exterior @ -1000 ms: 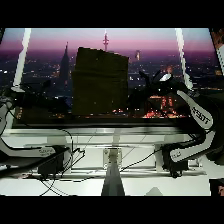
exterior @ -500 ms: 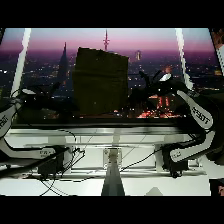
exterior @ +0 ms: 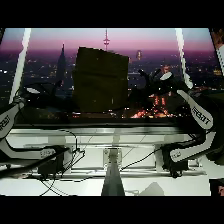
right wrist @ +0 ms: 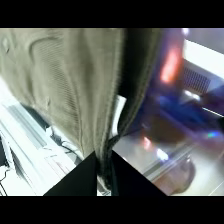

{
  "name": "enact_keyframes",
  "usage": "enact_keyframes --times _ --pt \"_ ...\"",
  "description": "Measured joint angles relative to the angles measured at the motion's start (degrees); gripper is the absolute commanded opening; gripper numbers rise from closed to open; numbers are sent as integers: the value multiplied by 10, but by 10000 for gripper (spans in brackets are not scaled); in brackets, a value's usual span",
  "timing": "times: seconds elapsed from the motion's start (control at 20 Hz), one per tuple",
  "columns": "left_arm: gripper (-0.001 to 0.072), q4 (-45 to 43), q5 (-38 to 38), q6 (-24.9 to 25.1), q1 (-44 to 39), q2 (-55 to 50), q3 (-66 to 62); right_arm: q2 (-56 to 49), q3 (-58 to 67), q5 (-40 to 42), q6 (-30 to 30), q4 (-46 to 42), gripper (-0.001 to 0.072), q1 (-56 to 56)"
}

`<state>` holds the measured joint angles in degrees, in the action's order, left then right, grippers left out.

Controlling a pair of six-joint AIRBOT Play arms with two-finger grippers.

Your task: Fold the clothes and pants, and hang the long-sleeved shirts on hangers.

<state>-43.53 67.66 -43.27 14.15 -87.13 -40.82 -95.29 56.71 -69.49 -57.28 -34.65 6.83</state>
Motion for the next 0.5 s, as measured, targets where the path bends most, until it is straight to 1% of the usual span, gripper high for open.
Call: enact_keyframes --times 0.1,0.2,0.3,0.5 --pt "9 -8 -18 0 0 17 -22 17 16 -5 10 -2 41 5" --pt "9 -1 -16 0 0 52 -53 47 39 -1 16 -17 42 15" --pt "10 0 -8 0 0 106 -89 87 68 10 20 -33 42 27" --pt "10 3 -9 0 0 252 -159 193 136 23 23 -50 42 44"
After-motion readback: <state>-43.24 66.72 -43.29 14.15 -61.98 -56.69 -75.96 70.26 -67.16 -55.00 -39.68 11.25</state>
